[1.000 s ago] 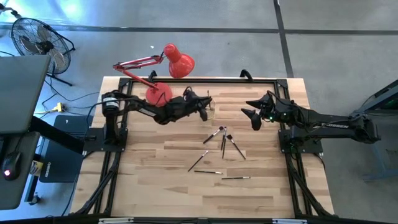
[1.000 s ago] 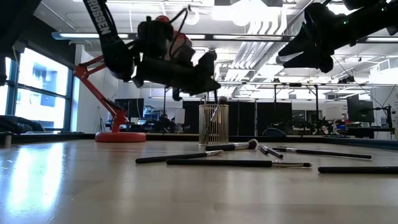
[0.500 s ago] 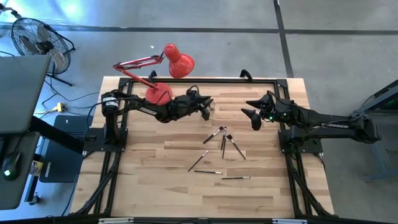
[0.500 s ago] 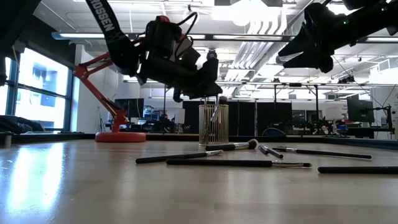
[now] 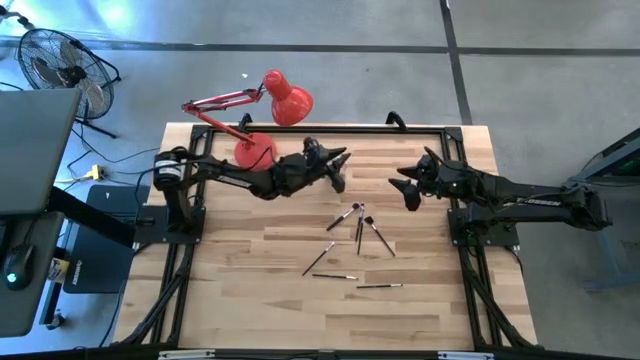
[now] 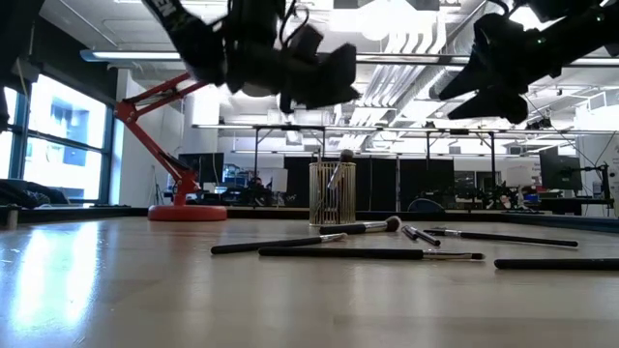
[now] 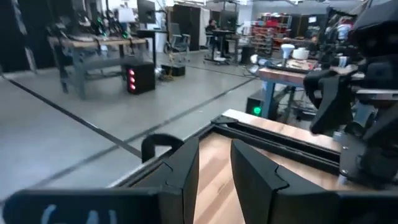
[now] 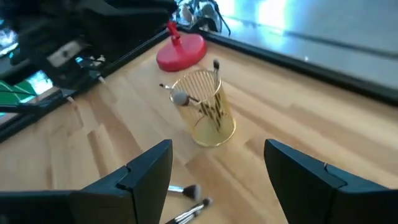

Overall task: Put items in baskets/containers
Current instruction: Put the makeup brush into the wire bin

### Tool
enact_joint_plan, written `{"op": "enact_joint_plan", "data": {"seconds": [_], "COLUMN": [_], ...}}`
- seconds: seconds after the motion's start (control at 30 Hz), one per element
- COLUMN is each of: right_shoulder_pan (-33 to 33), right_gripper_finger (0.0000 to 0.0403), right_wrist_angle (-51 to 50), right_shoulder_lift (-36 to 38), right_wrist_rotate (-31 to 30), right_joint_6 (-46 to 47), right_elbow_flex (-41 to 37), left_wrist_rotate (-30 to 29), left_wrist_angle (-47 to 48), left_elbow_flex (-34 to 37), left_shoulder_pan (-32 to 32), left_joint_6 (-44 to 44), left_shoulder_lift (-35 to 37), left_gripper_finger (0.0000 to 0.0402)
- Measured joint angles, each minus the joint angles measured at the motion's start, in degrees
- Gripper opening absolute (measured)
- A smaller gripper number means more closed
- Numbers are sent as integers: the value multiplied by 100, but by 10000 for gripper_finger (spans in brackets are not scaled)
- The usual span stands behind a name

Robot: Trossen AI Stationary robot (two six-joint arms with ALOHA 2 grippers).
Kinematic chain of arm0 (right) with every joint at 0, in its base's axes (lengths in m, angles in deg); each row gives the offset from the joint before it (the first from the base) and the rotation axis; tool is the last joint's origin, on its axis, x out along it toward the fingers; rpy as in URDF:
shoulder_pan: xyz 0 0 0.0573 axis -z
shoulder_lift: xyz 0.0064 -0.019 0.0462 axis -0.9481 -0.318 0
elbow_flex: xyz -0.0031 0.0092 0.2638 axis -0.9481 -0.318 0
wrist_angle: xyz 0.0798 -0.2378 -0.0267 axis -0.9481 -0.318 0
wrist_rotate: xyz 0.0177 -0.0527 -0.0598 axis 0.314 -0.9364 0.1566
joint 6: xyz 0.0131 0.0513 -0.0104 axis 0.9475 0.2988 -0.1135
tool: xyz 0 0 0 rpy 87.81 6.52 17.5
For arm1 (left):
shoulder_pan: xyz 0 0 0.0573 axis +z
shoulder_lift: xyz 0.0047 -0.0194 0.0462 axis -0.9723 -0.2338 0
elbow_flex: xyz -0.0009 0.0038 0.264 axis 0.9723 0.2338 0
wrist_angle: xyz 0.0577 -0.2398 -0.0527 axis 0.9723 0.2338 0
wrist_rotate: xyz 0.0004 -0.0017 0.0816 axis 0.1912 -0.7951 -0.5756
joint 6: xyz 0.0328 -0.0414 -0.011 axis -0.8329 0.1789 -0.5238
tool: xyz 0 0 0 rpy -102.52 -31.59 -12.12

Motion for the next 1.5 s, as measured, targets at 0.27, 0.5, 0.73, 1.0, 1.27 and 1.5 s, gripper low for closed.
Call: {"op": "enact_joint_plan", "data": {"seconds": [0.27, 0.5, 0.73, 1.0, 1.27, 1.5], "right_shoulder_pan": [-2, -4, -224, -1520, -3584, -5012], "right_gripper_finger": [248, 236, 141, 11, 4, 1], "right_wrist_angle": [-265, -711, -1123, -1165, -401, 187], "right_shoulder_lift": [2, 0, 0, -41, -968, -2193], "right_wrist_rotate": [560, 1092, 1583, 1035, -674, -955], "right_joint_6": [73, 73, 354, 1286, 2816, 4272], "right_elbow_flex": [0, 0, 0, 0, 0, 20], "left_wrist_rotate": [-477, -739, -421, -501, -1007, -293], "left_wrist_angle": [1457, 4525, 6260, 7198, 7816, 7779], "left_elbow_flex": [-933, -2241, -2559, -2559, -2556, -2556], "left_shoulder_pan": [-809, -1627, -2007, -2432, -3188, -3430], "left_joint_6": [-295, 329, 1537, 1923, 2029, 1690], "left_shoulder_lift": [128, 126, 118, 118, 118, 118], "left_gripper_finger": [92, 92, 92, 92, 72, 45]}}
